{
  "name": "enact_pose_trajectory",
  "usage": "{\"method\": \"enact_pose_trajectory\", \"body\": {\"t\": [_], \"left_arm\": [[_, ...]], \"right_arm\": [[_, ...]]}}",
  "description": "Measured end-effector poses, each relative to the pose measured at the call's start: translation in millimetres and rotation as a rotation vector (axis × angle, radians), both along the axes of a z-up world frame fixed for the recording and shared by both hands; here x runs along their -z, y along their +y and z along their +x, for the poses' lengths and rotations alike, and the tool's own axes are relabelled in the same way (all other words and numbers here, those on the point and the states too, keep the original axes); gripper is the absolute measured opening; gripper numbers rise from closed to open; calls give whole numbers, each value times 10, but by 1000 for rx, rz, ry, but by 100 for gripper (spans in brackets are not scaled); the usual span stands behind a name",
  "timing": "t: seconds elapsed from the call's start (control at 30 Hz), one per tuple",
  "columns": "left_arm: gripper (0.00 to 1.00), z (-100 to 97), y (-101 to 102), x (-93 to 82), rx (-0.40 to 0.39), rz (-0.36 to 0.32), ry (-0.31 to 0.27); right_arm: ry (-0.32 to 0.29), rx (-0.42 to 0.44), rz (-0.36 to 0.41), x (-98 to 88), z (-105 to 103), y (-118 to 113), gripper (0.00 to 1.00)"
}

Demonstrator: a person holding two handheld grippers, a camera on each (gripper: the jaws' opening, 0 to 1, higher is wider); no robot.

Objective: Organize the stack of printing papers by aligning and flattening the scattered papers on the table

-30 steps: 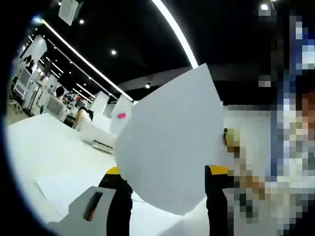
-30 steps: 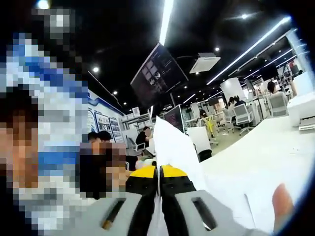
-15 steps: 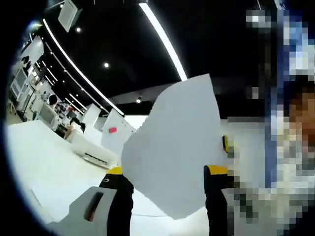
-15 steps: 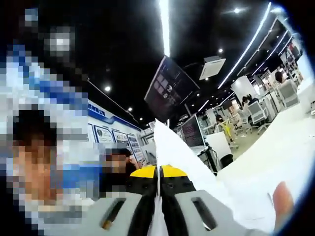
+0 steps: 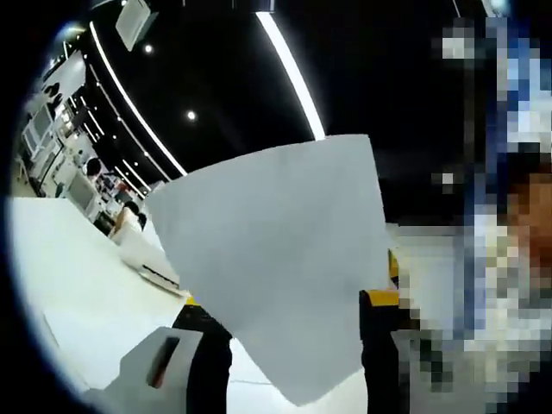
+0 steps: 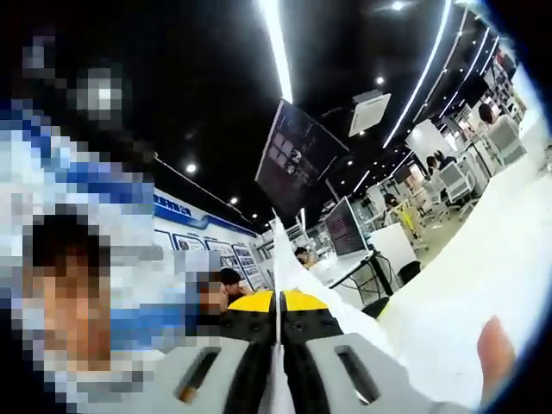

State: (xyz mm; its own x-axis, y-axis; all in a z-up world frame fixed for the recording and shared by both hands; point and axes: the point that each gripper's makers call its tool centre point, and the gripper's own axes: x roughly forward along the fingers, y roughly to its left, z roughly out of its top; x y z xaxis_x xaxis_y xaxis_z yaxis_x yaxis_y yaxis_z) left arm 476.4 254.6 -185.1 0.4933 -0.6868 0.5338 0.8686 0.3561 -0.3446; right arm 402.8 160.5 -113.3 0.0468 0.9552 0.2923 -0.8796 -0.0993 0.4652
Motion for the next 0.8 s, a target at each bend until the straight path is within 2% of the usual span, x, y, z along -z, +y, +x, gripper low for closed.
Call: {"method": "enact_pose_trajectory", "body": {"t": [0.07, 0.13, 0.27, 0.43, 0.53, 0.6, 0.67, 0.73, 0.8], "left_arm": [[53, -43, 25, -25, 26, -25, -12], [51, -99, 47, -65, 46, -60, -33], [45, -170, 105, -104, 81, -120, -43], [42, -233, 78, -70, 100, -88, -45], [42, -322, 47, -96, 138, -85, -73], [42, -340, -4, -96, 126, -58, -84], [42, -376, -41, -101, 136, -45, -98], [42, -549, -14, -236, 225, -142, -136], [42, -608, 11, -280, 235, -161, -168]], "right_arm": [[3, 16, 3, -13, 70, -39, 0], [13, 26, 13, 8, 50, -50, 0], [36, 87, 15, 47, 248, -153, 0], [59, 131, 10, 104, 479, -292, 0], [88, 132, 16, 115, 582, -347, 0], [85, 138, 18, 115, 601, -344, 0], [99, 109, 36, 91, 553, -330, 0], [88, 120, 34, 84, 558, -339, 0], [87, 126, 28, 98, 575, -353, 0]]}}
